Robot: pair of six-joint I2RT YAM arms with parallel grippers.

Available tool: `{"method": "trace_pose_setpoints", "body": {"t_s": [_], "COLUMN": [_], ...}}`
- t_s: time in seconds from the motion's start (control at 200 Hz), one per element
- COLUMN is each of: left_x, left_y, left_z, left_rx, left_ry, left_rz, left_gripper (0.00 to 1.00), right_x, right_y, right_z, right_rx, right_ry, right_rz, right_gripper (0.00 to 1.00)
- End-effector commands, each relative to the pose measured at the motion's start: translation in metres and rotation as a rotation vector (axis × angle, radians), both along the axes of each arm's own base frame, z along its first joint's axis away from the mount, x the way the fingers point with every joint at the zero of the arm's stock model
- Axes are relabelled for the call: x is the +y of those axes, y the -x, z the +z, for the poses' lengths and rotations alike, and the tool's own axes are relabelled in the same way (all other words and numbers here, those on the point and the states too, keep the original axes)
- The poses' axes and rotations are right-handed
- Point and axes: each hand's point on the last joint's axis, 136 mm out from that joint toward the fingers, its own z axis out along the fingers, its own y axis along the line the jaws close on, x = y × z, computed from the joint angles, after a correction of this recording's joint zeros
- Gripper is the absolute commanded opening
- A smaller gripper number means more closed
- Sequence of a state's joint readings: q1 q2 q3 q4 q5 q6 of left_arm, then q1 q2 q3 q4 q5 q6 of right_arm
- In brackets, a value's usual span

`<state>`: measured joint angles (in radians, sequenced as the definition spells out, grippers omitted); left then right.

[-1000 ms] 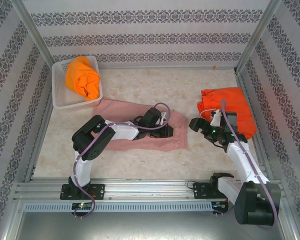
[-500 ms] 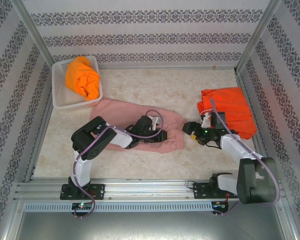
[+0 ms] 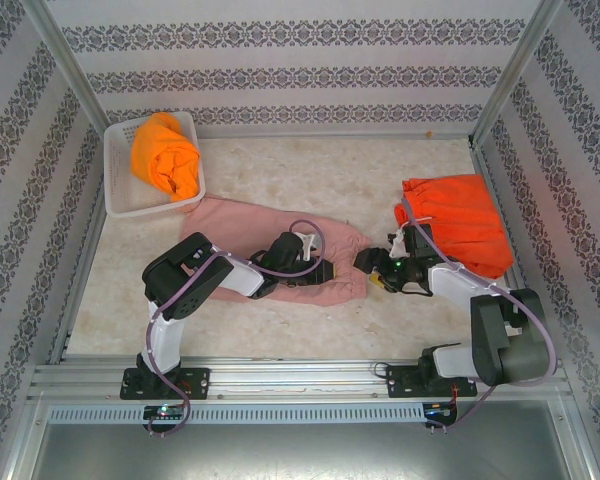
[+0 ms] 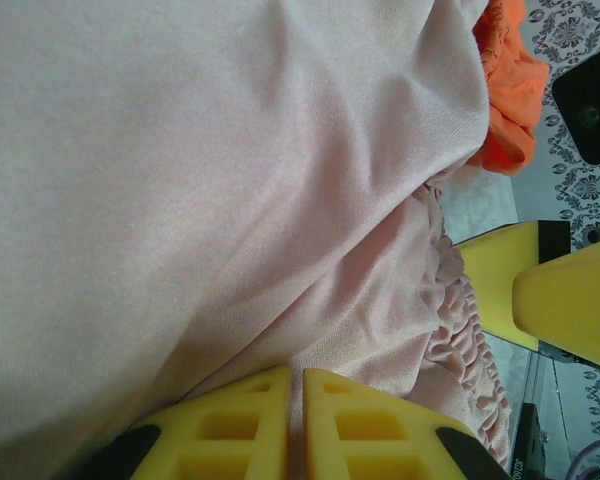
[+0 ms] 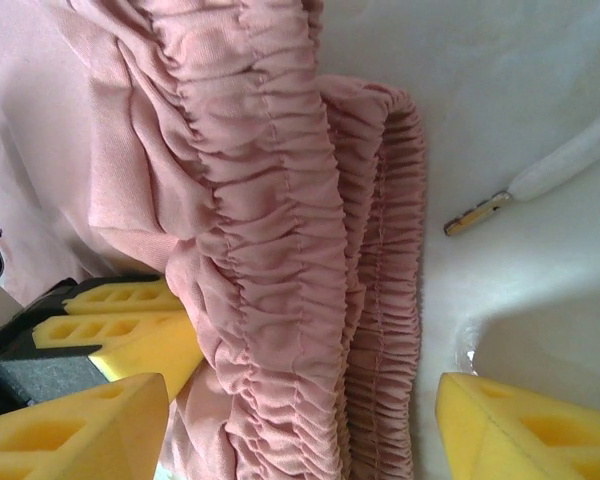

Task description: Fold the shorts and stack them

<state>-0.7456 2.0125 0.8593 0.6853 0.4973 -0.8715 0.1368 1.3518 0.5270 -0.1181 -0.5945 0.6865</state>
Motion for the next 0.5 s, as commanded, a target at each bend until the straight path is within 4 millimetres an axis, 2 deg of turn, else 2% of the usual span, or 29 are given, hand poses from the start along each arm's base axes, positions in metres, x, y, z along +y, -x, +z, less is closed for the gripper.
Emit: {"method": "trace_pose_setpoints", "body": {"t_s": [0.0, 0.495], "left_x": [0.026, 0.026], "left_y": [0.008, 0.008], "left_z": [-0.047, -0.051], "left_rx": [0.106, 0.117], "left_ry": [-0.114, -0.110], "left_rz": [0.042, 0.044], "left_gripper": [0.12, 0.12], "right_x": [0.002, 0.016], "right_y": [-0.002, -0.008], "right_z": [-0.005, -0.010], "right_rx": [0.004, 0.017], "right_ry": [0.012, 0.013], "right_rz": [-0.012, 0.004], "right_gripper": [0.69, 0.53]}}
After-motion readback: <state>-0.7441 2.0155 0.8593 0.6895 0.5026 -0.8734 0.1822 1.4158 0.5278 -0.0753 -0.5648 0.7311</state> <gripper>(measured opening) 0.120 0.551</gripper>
